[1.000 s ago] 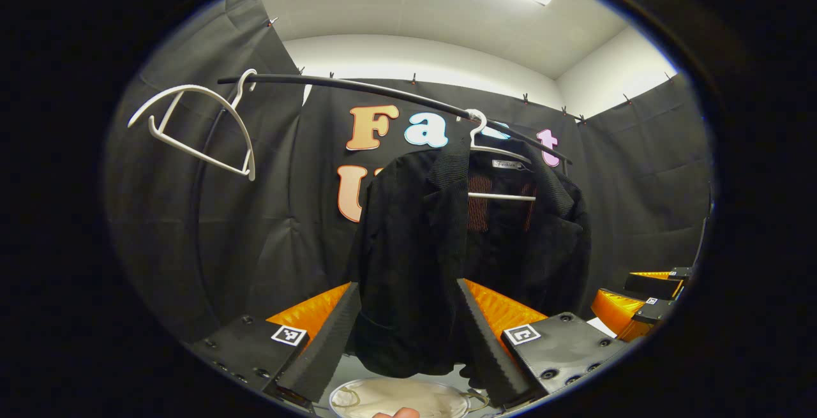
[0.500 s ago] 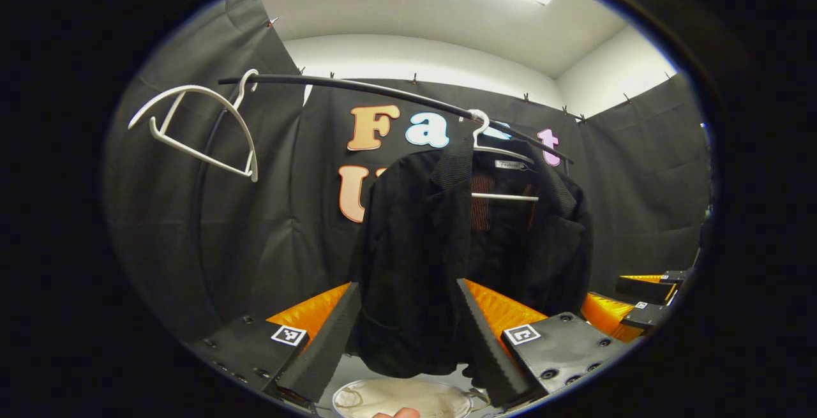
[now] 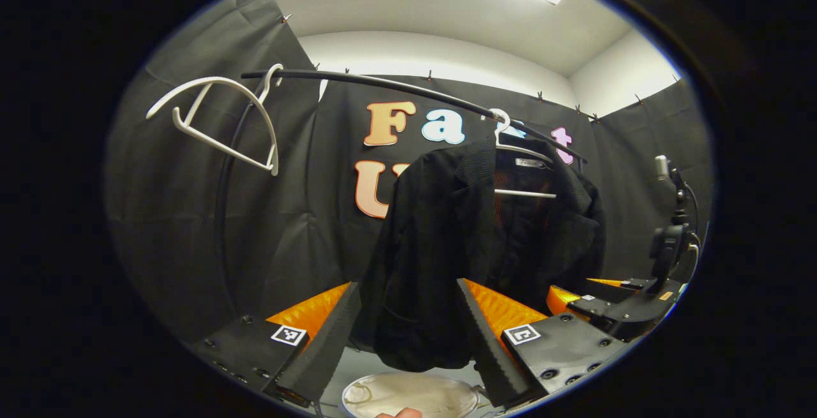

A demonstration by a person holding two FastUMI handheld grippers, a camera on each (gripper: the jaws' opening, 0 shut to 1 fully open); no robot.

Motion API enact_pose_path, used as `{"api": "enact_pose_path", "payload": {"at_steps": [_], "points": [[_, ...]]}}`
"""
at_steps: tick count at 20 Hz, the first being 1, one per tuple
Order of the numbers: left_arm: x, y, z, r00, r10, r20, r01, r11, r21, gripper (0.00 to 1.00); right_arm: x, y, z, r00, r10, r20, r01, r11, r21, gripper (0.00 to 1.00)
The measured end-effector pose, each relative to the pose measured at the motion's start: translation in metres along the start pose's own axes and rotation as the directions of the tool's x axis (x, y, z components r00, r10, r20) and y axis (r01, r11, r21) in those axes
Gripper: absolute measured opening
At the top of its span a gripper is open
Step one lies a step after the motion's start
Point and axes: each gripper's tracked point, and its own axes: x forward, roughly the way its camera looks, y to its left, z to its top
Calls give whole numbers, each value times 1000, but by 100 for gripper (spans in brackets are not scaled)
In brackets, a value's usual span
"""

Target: Grasp the clothes on the hanger with both hands and then place them into the laundry hamper below.

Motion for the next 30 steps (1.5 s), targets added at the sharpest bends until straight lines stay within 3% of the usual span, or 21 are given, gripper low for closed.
{"api": "enact_pose_path", "payload": {"at_steps": [1, 7, 8, 10, 16, 17, 18, 22, 24, 25, 26, 27, 28, 30], "points": [[-1, 8, 2, 1000, 16, 3, -16, 1000, 2, 100, 12, 1, 1, 1000, -1, 3, 1, 1000, 20, 99], [-2, 41, 8, 997, 76, 21, -77, 997, 8, 93, 67, -8, -3, 999, -34, 2, 34, 999, -34, 94], [0, 44, 8, 997, 79, 23, -79, 997, 6, 97, 73, -12, -3, 999, -43, 3, 43, 998, -43, 99], [3, 44, 9, 997, 74, 28, -74, 997, 2, 97, 78, -17, -4, 999, -42, -4, 41, 998, -40, 98], [36, -9, 19, 993, -90, 79, 90, 996, 11, 100, 66, -24, 1, 1000, -25, -13, 25, 999, -46, 29], [46, -20, 17, 989, -125, 81, 125, 992, 8, 100, 61, -23, 7, 1000, -17, -3, 17, 999, -45, 8], [56, -33, 16, 985, -155, 81, 155, 988, 6, 100, 52, -23, 12, 1000, -13, 10, 14, 999, -51, 12], [88, -86, 2, 973, -224, 60, 224, 975, 3, 93, 20, -14, 25, 999, 49, 17, -47, 992, -116, 3], [111, -105, -2, 971, -233, 59, 232, 973, 11, 100, 11, -11, 31, 997, 77, 20, -73, 989, -130, 3], [124, -114, -2, 972, -229, 60, 227, 973, 27, 100, 9, -10, 34, 995, 95, 24, -91, 987, -132, 10], [136, -120, -2, 974, -216, 62, 214, 976, 43, 100, 5, -8, 37, 993, 115, 27, -110, 985, -129, 5], [144, -125, 0, 978, -197, 65, 194, 980, 53, 93, 3, -7, 40, 990, 138, 29, -134, 983, -124, 0], [151, -129, 1, 982, -177, 69, 173, 983, 57, 96, 1, -5, 44, 987, 161, 31, -156, 980, -120, 0], [166, -140, -3, 988, -139, 72, 133, 987, 87, 92, -1, -6, 47, 979, 200, 31, -196, 974, -114, 0]]}}
